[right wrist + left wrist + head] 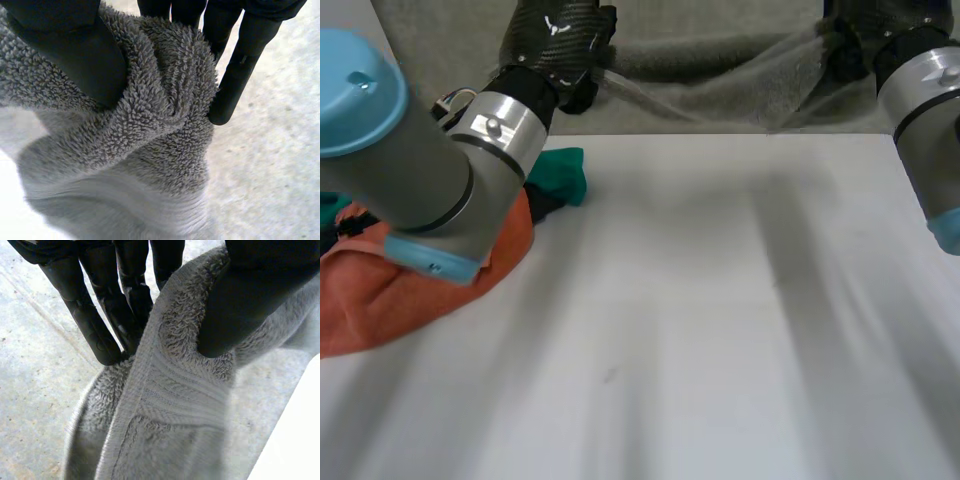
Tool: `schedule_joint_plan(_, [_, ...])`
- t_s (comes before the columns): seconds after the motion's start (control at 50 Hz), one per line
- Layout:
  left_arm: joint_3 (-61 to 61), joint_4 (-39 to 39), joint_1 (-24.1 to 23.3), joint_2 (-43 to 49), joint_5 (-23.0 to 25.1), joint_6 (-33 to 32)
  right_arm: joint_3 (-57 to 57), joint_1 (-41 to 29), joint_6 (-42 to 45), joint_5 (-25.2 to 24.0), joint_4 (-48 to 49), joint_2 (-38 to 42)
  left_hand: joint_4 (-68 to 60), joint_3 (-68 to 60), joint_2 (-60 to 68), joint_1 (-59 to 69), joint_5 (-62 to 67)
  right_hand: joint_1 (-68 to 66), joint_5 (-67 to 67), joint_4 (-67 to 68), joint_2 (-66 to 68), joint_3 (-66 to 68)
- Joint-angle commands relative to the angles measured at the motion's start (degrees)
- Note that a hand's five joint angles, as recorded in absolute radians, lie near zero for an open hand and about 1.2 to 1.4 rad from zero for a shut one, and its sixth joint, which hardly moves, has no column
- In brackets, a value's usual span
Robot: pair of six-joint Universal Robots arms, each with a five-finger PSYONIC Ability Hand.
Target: Fold the laundry.
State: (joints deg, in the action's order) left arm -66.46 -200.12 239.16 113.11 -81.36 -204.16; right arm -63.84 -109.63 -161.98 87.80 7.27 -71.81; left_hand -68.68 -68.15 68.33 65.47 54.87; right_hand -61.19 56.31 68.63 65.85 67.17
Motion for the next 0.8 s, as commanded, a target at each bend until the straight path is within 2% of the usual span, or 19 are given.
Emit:
schedule_joint_plan(0.02, [-10.35, 5.96, -1.51, -5.79, -0.03, 0.25, -1.29, 0.47, 0.44, -4.04, -13.32, -0.78, -11.32, -11.85, 11.67, 14.53, 15.13, -18.81, 13.69, 11.37, 14.15, 12.83])
schedule_joint_plan(0.12, [-15.53, 9.13, -1.86, -5.36, -0.29, 0.25, -3.82, -0.14, 1.49, -4.57, -20.27, 0.09, -7.32, -7.85, 7.67, 10.54, 11.13, -18.81, 13.69, 11.37, 14.15, 12.83])
schedule_joint_plan(0.2, [-19.49, 9.31, -1.77, 0.68, -0.38, -0.10, -8.22, -0.23, 2.80, -4.30, -20.02, 4.46, 6.27, 5.74, -5.92, -3.06, -2.46, -18.81, 13.69, 11.37, 14.15, 12.83])
schedule_joint_plan(0.28, [-19.94, 10.27, -1.42, 7.46, -0.90, -0.10, -10.95, -0.76, 3.69, -3.95, -19.67, 10.10, 10.84, 10.32, -10.49, -7.63, -7.04, -18.81, 13.69, 11.37, 14.15, 12.83])
schedule_joint_plan(0.4, [-19.94, 11.77, -1.51, 9.67, -3.19, -0.10, -13.94, -0.76, 3.16, -3.78, -16.68, 10.82, 18.75, 18.22, -18.39, -15.53, -14.94, -18.81, 13.69, 11.37, 14.15, 12.83])
schedule_joint_plan(0.46, [-20.02, 12.03, -1.51, 8.89, -3.46, -0.10, -14.74, -0.59, 3.07, -3.78, -14.57, 10.73, 35.04, 34.51, -34.68, -31.82, -31.23, -18.81, 13.69, 11.37, 14.15, 12.83])
schedule_joint_plan(0.5, [-20.46, 12.03, -1.42, 7.57, -3.54, 0.07, -14.91, -0.41, 3.07, -3.78, -14.04, 10.73, 40.11, 39.59, -39.76, -36.90, -36.31, -18.81, 13.69, 11.37, 14.15, 12.83])
schedule_joint_plan(0.58, [-22.92, 12.03, -1.42, 4.14, -3.81, 0.60, -15.17, -0.50, 2.99, -3.78, -13.86, 10.29, 39.63, 39.10, -39.28, -36.42, -35.82, -18.81, 13.69, 11.37, 14.15, 12.83])
schedule_joint_plan(0.74, [-32.40, 11.07, -1.33, -4.20, -5.21, 2.00, -16.23, -0.50, 2.99, -3.78, -13.86, 10.11, 26.87, 26.34, -26.52, -23.66, -23.06, -18.81, 13.69, 11.37, 14.15, 12.83])
schedule_joint_plan(0.8, [-33.73, 11.24, -1.33, -4.74, -5.48, 3.15, -16.23, -0.50, 2.99, -3.78, -13.86, 10.03, 26.51, 25.98, -26.15, -23.29, -22.70, -18.81, 13.69, 11.37, 14.15, 12.83])
